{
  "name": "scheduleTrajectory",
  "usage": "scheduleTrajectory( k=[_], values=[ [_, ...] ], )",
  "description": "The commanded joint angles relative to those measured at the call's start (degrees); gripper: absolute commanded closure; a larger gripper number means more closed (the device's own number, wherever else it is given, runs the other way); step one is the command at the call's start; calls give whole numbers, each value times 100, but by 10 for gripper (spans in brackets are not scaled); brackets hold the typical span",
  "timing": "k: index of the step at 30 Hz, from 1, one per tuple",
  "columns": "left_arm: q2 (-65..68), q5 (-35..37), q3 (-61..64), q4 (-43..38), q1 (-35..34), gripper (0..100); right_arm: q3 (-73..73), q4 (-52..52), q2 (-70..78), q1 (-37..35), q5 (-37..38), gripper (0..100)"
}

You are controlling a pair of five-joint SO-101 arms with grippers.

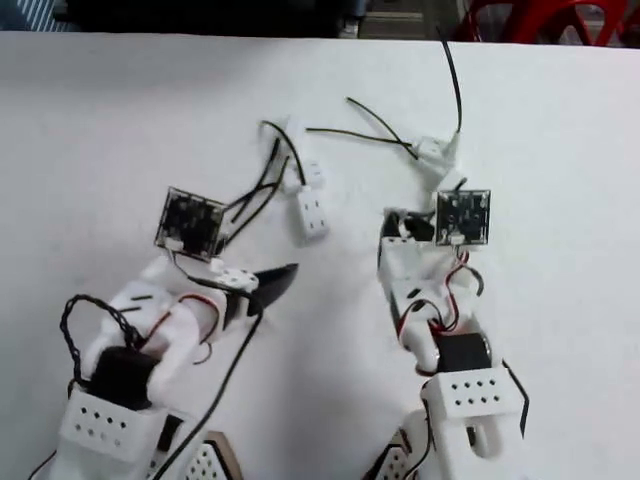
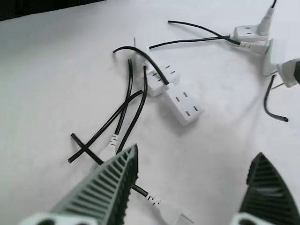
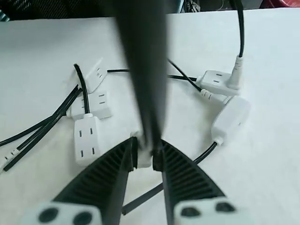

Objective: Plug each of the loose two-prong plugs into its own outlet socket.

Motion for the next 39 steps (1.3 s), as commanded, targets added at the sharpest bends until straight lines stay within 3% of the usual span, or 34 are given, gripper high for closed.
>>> scheduleTrajectory(
  k=[1,8,13,26,33,39],
  values=[
    [910,79,-598,-237,171,635,-18,-312,31,171,-62,981],
    [3899,158,-2233,-316,189,637,-18,-321,31,189,-62,981],
    [5727,844,-3490,-325,207,634,-18,-523,31,497,-62,981],
    [9279,1248,-6171,-290,224,640,-26,-629,31,760,-62,981],
    [10633,1890,-7464,-281,224,789,-9,-611,31,760,-62,981],
    [10941,738,-8053,422,233,985,-9,-602,31,769,-62,981]
  ],
)
